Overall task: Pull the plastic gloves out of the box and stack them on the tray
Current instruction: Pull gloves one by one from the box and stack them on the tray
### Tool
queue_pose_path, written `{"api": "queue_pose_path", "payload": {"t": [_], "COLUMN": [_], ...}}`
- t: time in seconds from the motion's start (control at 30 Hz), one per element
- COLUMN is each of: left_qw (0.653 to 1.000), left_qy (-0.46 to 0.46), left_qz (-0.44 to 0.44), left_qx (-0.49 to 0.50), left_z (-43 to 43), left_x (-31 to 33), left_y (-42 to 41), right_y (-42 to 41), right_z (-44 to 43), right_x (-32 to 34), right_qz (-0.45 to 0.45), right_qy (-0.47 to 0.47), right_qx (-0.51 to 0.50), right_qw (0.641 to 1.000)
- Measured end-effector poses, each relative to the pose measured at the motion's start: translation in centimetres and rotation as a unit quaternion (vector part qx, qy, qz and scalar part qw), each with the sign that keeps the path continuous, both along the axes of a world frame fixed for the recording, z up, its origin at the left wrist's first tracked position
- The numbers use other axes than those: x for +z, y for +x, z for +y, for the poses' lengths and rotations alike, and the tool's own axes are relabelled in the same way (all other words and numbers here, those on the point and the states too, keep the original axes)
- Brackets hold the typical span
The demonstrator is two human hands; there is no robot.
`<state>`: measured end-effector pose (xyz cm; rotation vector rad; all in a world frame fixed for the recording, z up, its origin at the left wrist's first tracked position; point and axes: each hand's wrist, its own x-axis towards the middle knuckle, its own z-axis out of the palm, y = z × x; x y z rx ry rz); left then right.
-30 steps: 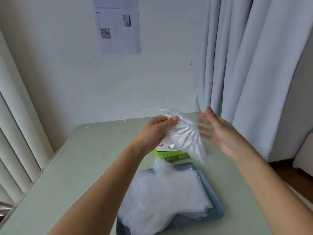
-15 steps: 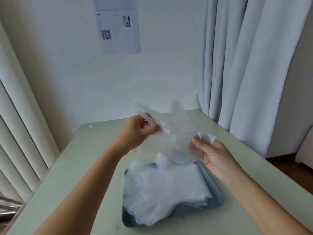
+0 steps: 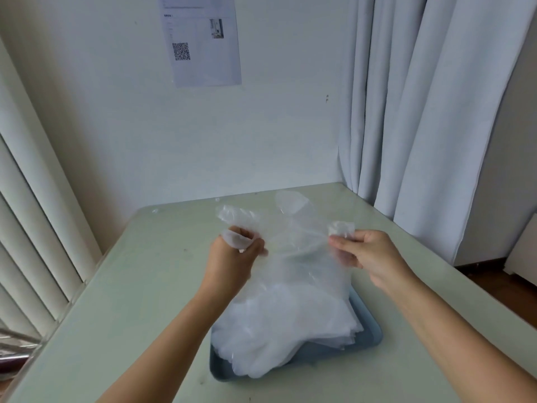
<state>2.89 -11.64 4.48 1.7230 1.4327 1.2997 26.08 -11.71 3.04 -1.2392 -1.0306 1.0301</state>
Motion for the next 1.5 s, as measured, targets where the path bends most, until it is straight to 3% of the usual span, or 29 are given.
{"api": "queue_pose_path", "payload": {"t": [0.13, 0.27, 0.37, 0.47, 0.53, 0.6, 0.7, 0.8, 0.9, 0.97, 1.03, 1.07, 1.13, 1.23, 1.33, 1.5], "left_qw": [0.992, 0.956, 0.930, 0.934, 0.945, 0.937, 0.893, 0.842, 0.844, 0.847, 0.849, 0.847, 0.833, 0.795, 0.811, 0.848], "left_qy": [-0.102, -0.234, -0.168, -0.028, 0.074, 0.110, 0.040, -0.062, -0.088, -0.086, -0.085, -0.086, -0.080, -0.061, -0.073, -0.109], "left_qz": [0.068, 0.175, 0.314, 0.325, 0.310, 0.326, 0.411, 0.502, 0.505, 0.503, 0.500, 0.502, 0.523, 0.576, 0.557, 0.503], "left_qx": [0.027, 0.022, 0.089, 0.144, 0.070, -0.060, -0.176, -0.188, -0.158, -0.151, -0.149, -0.150, -0.160, -0.177, -0.166, -0.122], "left_z": [-1.1, -2.0, -2.0, -2.3, -2.6, -2.9, -2.0, -0.8, -0.3, -0.3, -0.4, -0.3, -0.4, -0.7, -0.7, -0.6], "left_x": [-1.8, -3.4, -3.3, -2.4, -2.2, -2.8, -5.6, -8.8, -10.6, -10.9, -10.9, -10.9, -10.8, -10.5, -10.2, -10.7], "left_y": [-0.9, -2.3, -3.5, -3.2, -1.7, 0.6, 3.6, 4.7, 4.7, 4.8, 5.0, 5.1, 5.0, 4.8, 4.8, 3.9], "right_y": [-0.2, -0.4, -0.9, -1.2, -1.2, -1.2, -1.2, -1.2, -0.8, -0.9, -1.7, -2.5, -4.5, -6.4, -5.8, -4.2], "right_z": [1.0, 1.6, 1.8, 1.9, 1.9, 2.0, 2.2, 2.4, 2.2, 1.8, 1.1, 0.3, -1.1, -2.9, -2.4, -2.0], "right_x": [-2.8, -4.5, -4.6, -4.8, -4.9, -4.9, -4.8, -5.2, -5.2, -4.8, -4.7, -4.8, -5.8, -7.4, -8.3, -9.1], "right_qz": [-0.122, -0.199, -0.262, -0.297, -0.314, -0.323, -0.325, -0.339, -0.361, -0.440, -0.534, -0.540, -0.530, -0.499, -0.492, -0.620], "right_qy": [-0.079, -0.146, -0.163, -0.169, -0.178, -0.183, -0.186, -0.188, -0.192, -0.146, 0.023, 0.117, 0.196, 0.078, 0.001, -0.061], "right_qx": [0.058, 0.101, 0.090, 0.098, 0.107, 0.118, 0.133, 0.137, 0.133, 0.080, -0.033, -0.049, 0.041, 0.199, 0.200, 0.205], "right_qw": [0.988, 0.964, 0.947, 0.935, 0.926, 0.921, 0.918, 0.912, 0.903, 0.883, 0.844, 0.832, 0.824, 0.840, 0.847, 0.755]}}
